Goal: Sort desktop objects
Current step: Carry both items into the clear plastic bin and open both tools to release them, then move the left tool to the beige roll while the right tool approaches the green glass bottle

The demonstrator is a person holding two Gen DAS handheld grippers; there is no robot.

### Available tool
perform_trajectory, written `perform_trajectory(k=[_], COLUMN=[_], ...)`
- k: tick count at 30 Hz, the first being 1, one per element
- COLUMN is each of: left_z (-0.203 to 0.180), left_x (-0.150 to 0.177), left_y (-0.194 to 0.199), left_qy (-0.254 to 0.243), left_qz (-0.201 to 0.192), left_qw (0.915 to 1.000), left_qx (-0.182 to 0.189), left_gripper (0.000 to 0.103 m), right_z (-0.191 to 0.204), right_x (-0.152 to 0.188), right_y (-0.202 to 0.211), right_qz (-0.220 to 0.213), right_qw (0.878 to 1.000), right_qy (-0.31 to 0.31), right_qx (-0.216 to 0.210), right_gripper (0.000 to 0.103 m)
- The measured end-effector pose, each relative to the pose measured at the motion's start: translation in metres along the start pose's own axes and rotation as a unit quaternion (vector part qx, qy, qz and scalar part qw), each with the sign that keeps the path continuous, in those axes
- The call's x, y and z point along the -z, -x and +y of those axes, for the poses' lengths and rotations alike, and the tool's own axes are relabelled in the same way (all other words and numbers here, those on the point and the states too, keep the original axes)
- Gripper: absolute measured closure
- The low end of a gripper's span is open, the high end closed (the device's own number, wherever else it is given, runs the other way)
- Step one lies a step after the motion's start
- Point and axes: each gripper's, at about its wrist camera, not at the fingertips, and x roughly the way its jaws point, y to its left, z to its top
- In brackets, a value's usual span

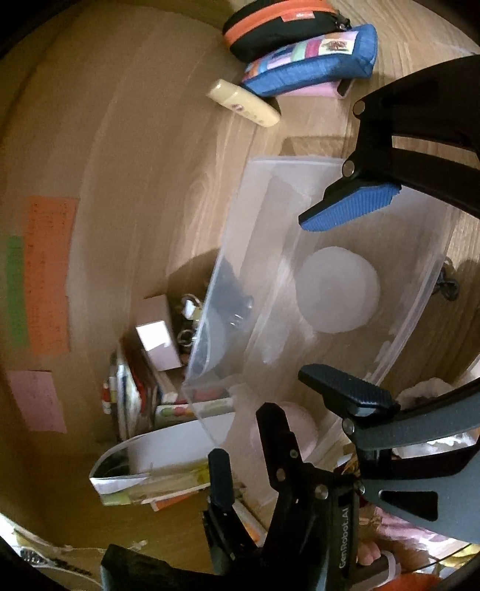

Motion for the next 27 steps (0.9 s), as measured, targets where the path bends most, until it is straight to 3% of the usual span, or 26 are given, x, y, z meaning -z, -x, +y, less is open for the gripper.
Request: perform_trajectory(k=[4,11,17,27], left_z=[0.004,0.003,0.005,0.014], left_x=[0.000,0.007,0.023,0.061], left_y=[0.012,0.040,0.062,0.081], left_qy=[0.003,0.004,0.001,0.010], left_qz=[-0.013,-0.032,-0.037,-0.003], left_qw=[0.9997,0.9988,0.9979,0.9992], left_qx=[-0.019,-0.038,-0.053,-0.038], left_gripper=[0.017,0.005,0.003,0.003], right_z=[-0.001,-0.003,-0.017,-0.046], right_x=[-0.001,0.007,0.028,0.066], right_y=[0.015,0.052,0.079,0.105], right_qz=[-0.018,-0.045,-0.045,-0.029], right_qw=[1.000,0.994,0.990,0.981], right_qy=[-0.014,-0.029,-0.065,-0.113], right_qx=[0.018,0.094,0.115,0.153], right_gripper=[0.022,0.014,0.013,0.012])
